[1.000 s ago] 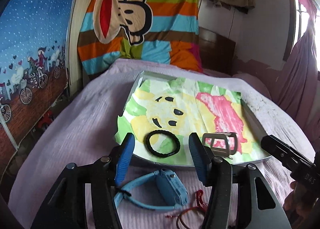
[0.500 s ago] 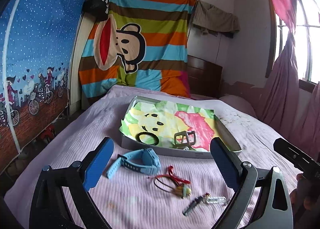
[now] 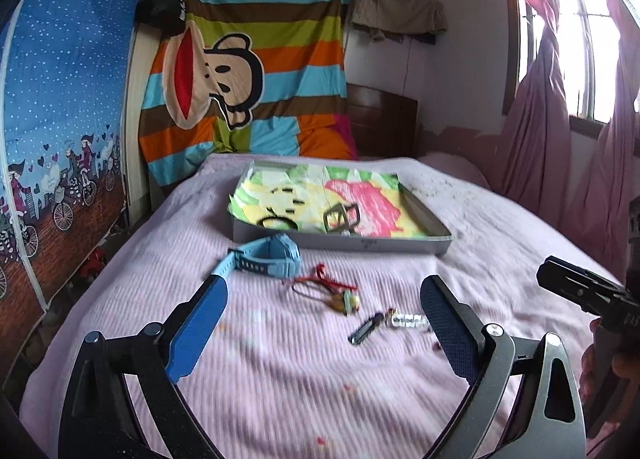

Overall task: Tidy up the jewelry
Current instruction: 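Grasp the gold earring with the right tool while the left tool grasps the black hairpin, then release the gold earring into the tray with the right tool while the left releases the hairpin there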

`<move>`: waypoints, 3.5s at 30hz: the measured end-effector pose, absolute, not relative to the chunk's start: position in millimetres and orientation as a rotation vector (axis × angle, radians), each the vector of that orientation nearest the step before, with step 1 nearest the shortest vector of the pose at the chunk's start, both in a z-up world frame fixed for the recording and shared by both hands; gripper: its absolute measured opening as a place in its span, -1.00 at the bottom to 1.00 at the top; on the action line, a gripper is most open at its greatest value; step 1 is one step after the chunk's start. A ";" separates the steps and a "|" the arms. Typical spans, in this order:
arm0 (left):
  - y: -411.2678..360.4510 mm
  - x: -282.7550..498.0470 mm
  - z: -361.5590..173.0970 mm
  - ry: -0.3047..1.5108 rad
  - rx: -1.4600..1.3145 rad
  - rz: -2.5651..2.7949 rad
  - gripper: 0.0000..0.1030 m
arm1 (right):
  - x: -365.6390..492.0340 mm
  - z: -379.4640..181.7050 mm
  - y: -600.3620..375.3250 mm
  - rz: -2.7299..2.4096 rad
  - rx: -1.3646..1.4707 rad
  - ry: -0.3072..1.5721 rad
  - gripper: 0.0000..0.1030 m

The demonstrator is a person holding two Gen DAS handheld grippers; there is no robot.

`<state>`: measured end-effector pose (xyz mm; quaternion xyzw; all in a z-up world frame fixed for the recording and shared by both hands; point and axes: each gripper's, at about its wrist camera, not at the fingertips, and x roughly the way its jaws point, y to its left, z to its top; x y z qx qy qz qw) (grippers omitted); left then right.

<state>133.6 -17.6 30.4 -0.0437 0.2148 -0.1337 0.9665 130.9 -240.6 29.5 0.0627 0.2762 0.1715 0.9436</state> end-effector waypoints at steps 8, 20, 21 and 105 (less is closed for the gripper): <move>-29.6 154.3 1.3 0.550 -0.015 -0.294 0.84 | 140.1 4.2 -238.0 0.323 0.089 0.694 1.00; -45.5 197.3 -24.6 0.725 0.062 -0.404 0.43 | 158.2 -21.6 -213.7 0.402 0.001 0.795 -0.10; -48.9 201.6 -27.0 0.740 0.074 -0.419 0.28 | 160.4 -23.4 -212.1 0.407 0.000 0.804 -0.22; -17.9 374.2 -17.0 0.724 -0.162 -0.249 -0.96 | 338.3 -8.8 -192.4 0.370 0.106 0.672 -0.72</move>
